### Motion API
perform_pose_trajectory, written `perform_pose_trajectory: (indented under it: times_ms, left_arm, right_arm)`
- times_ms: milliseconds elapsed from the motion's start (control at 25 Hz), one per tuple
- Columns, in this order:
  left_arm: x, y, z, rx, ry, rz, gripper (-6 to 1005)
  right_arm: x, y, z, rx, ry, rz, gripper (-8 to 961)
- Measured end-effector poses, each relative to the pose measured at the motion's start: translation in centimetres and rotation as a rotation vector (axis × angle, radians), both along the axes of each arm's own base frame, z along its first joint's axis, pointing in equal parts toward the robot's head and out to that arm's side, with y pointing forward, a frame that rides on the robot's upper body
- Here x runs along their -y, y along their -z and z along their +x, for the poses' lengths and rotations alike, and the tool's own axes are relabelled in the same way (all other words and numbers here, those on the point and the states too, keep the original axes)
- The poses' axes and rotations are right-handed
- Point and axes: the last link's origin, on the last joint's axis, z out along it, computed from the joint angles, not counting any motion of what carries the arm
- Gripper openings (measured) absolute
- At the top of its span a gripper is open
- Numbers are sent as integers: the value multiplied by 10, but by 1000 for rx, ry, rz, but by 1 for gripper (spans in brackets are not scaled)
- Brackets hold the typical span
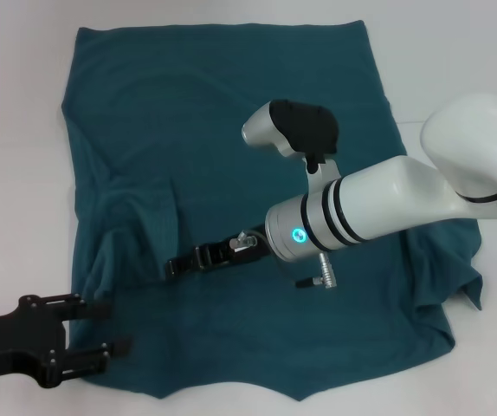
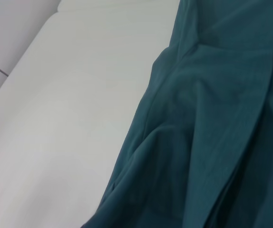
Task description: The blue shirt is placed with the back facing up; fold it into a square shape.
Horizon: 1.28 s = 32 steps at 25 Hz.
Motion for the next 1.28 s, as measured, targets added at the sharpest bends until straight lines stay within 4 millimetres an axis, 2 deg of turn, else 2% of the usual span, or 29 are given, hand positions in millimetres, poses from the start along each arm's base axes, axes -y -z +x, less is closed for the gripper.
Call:
perform_pose_trajectory:
  times_ms: [720, 1160, 1280]
  left_arm:
    - [-6, 11, 11, 3, 26, -14, 634]
    - [-7, 13, 11, -3, 23, -20, 634]
    - [-7, 14, 12, -1, 24, -22, 634]
  right_arm:
    - [1, 0, 4, -1, -19, 6, 709]
    - [2, -4, 10, -51, 16, 23, 546]
    - [2, -5, 11, -50, 15, 24, 402]
